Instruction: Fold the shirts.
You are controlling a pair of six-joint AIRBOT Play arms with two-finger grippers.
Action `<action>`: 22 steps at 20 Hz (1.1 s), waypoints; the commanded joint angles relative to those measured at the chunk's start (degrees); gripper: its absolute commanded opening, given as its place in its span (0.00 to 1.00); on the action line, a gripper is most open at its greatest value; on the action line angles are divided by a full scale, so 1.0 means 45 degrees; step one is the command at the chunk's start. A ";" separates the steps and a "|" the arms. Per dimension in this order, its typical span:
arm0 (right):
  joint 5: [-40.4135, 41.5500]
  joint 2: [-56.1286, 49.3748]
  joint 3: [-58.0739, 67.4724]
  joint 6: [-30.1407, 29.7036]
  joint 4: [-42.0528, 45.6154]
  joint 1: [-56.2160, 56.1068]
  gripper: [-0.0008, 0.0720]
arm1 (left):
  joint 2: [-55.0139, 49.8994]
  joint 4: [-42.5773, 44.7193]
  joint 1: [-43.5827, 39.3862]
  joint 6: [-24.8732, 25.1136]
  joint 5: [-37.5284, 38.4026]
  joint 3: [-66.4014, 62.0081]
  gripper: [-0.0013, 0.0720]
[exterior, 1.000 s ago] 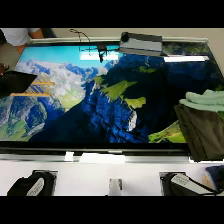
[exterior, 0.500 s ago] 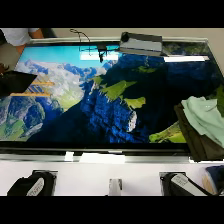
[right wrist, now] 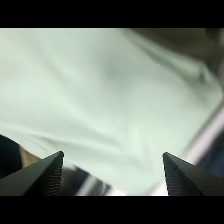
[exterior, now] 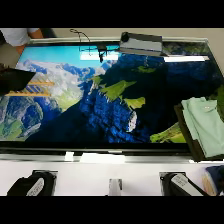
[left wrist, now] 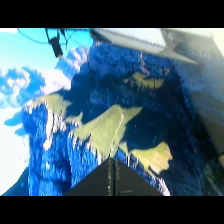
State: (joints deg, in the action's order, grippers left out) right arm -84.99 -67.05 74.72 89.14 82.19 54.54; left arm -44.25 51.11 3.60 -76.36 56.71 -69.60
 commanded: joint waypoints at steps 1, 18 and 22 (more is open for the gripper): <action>0.2516 0.0083 0.2900 -0.0981 -0.1277 -0.1200 0.91 | -0.0544 0.1326 -0.0801 -0.0219 -0.1462 -0.0835 0.07; -0.1103 -0.4323 0.4240 0.3730 0.0306 -1.2750 0.96 | -0.9083 0.9753 -0.3633 -0.4299 0.6601 -0.5586 0.99; -0.1107 -0.4318 0.4240 0.3730 0.0321 -1.2750 0.96 | -0.9122 0.9743 -0.3638 -0.4303 0.6601 -0.5581 0.99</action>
State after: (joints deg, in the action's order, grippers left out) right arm -89.10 -86.11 93.73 105.60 83.81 -2.15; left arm -85.17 94.72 -12.78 -95.59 86.37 -94.76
